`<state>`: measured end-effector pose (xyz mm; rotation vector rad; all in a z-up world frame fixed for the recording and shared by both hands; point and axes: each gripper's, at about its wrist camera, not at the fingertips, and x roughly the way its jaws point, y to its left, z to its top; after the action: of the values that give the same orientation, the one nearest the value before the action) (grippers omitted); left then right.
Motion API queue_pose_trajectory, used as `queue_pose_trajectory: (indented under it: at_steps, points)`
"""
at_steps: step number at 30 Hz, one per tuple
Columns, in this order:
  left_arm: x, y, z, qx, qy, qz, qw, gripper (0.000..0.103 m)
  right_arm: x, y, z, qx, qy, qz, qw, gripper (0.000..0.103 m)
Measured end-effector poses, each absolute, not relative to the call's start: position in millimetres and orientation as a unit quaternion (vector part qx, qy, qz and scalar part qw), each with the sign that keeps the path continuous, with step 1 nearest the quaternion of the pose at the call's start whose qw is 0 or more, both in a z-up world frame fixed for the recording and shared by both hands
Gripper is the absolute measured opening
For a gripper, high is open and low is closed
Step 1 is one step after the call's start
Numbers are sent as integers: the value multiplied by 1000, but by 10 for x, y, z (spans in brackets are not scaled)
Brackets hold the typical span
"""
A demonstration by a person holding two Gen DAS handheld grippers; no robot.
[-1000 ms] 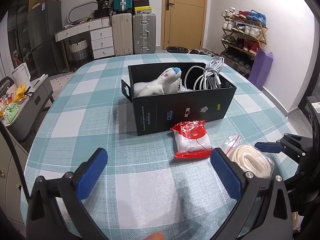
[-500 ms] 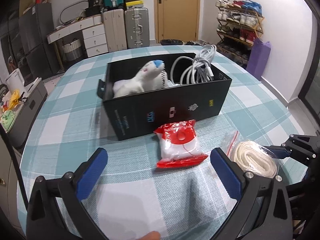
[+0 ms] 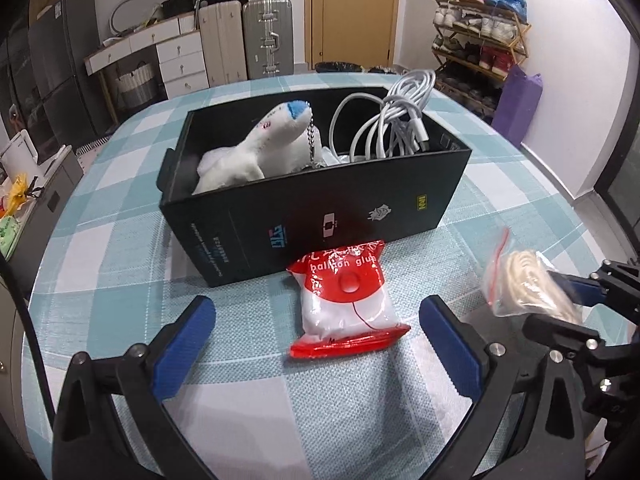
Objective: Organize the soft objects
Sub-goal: 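Grasp the red-and-white balloon glue packet with the left gripper while the right holds the rope bag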
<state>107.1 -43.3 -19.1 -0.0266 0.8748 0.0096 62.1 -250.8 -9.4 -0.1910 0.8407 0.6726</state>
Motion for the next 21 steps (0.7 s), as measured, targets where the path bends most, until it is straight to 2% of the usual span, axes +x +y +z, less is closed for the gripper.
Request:
queue_pose_trajectory:
  at_steps: [5,8,12,13,16,21]
  points:
    - [1114,-461,-207,-9,431,-2,902,100,616,-2526,-69,-89,393,318,858,38]
    - [1139,-472,-216,-7,434,-5,901,93,627,-2546,-64,-87,392,317,859,38]
    - [1165,-508,-249,-7,442,-15,897,76,643,-2571,-63,-87,392,311,861,38]
    - [1164,-519,-257,-7,443,-19,896,66,642,-2576,-61,-86,392,311,862,38]
    - [1145,-562,-264,-3,443,-32,896,46,622,-2581,-44,-86,389,311,863,38]
    - [1061,-590,-192,12,436,-40,899,43,618,-2585,-31,-88,384,311,865,38]
